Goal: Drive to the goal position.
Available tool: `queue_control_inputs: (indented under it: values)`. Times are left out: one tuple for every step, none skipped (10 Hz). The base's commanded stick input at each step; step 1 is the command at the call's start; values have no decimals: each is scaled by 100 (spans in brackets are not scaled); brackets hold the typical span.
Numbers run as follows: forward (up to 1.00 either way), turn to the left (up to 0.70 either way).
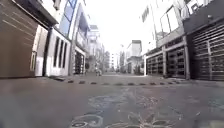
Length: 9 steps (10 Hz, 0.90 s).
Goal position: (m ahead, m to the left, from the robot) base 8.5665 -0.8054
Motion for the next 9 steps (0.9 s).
queue_control_inputs:
  values:
    - [100,0]
    - [100,0]
    - [100,0]
    - [100,0]
    - [100,0]
    - [100,0]
    - [100,0]
    - [100,0]
    - [100,0]
